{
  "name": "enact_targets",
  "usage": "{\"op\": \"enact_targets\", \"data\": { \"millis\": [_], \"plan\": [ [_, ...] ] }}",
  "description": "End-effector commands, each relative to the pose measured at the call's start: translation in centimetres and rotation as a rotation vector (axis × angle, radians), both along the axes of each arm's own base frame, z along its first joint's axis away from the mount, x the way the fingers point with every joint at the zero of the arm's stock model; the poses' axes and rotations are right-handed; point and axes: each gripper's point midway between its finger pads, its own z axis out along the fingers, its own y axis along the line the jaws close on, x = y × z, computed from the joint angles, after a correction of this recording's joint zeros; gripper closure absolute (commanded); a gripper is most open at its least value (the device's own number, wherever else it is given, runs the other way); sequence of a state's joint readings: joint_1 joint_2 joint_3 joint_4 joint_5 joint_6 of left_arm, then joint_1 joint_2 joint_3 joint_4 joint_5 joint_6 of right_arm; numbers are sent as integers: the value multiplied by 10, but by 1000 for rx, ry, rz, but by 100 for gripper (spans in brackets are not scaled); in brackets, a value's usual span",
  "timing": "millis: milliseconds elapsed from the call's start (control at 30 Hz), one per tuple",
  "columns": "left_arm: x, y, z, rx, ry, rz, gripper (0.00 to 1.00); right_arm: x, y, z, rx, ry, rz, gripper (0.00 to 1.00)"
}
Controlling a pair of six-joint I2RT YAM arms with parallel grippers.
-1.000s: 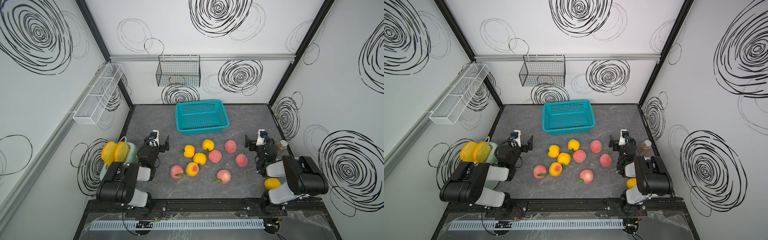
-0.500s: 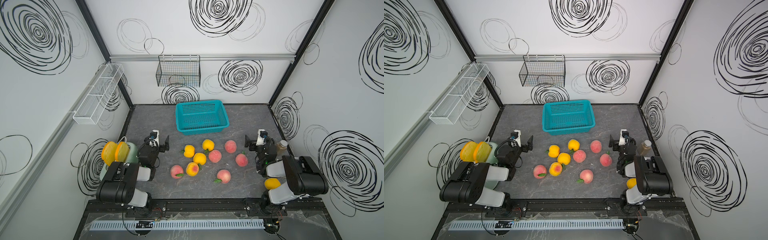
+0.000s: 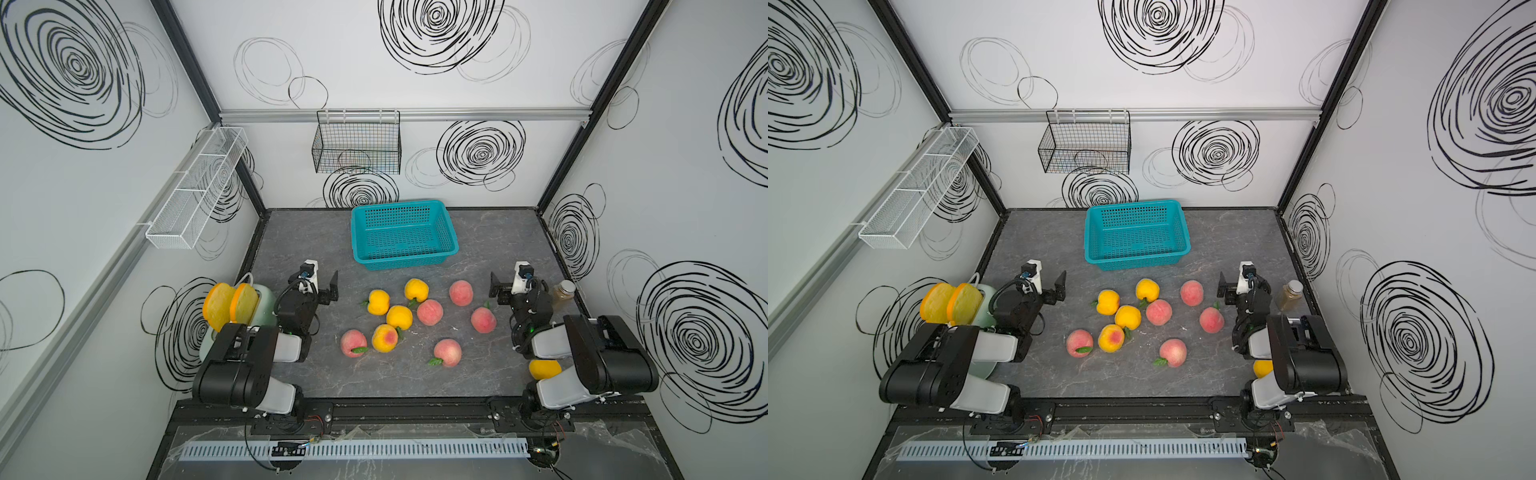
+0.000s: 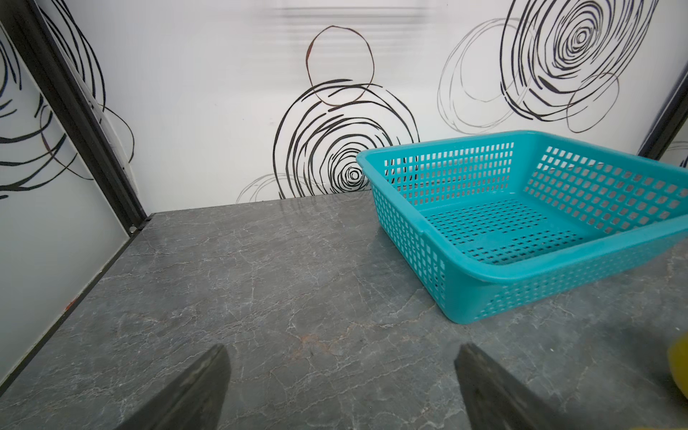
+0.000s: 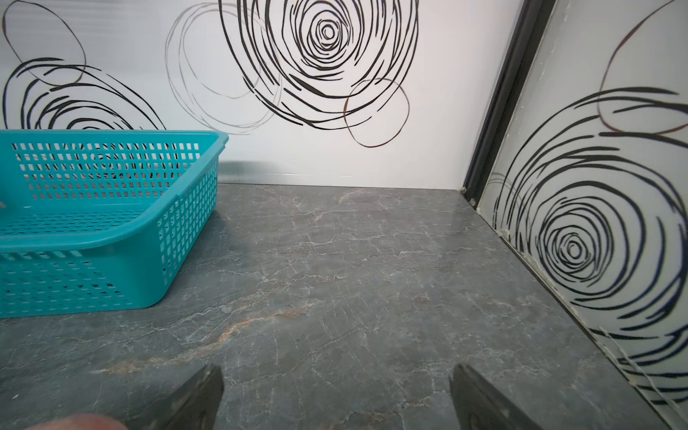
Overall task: Put the peaches into the basket
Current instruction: Pick up the peach from the center of the board.
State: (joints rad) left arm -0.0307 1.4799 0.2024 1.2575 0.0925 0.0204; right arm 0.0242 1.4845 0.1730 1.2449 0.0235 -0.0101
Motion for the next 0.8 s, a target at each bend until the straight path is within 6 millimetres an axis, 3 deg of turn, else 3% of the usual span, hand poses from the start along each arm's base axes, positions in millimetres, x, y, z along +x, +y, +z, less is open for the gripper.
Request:
{"op": "enact_targets", "data": {
  "millis": [0, 133, 233, 400, 467, 533, 567, 767],
  "plan": [
    [-4, 0, 16, 17, -64, 13, 2, -10, -9, 32, -7, -97, -73, 1],
    [-1, -7, 25, 32, -55, -18, 2, -10, -12, 48, 123, -28, -105, 1],
    [12, -6, 31, -7, 72, 3, 2, -16, -14, 59, 215, -45, -113, 1],
    [13, -3, 60, -167, 110, 52, 2, -26, -28, 62, 453, -39, -173, 1],
    [9, -7, 70, -278, 87, 33, 2, -25, -17, 69, 493, -37, -80, 1],
    [7, 1, 73, -438, 98, 96, 2, -20, 4, 74, 510, 0, 36, 1],
    [6, 6, 70, -502, 124, 126, 2, -18, 14, 73, 521, 31, 89, 1],
    [3, -11, 79, -677, 224, 5, 2, -20, 68, 57, 514, 126, 243, 1]
  ]
}}
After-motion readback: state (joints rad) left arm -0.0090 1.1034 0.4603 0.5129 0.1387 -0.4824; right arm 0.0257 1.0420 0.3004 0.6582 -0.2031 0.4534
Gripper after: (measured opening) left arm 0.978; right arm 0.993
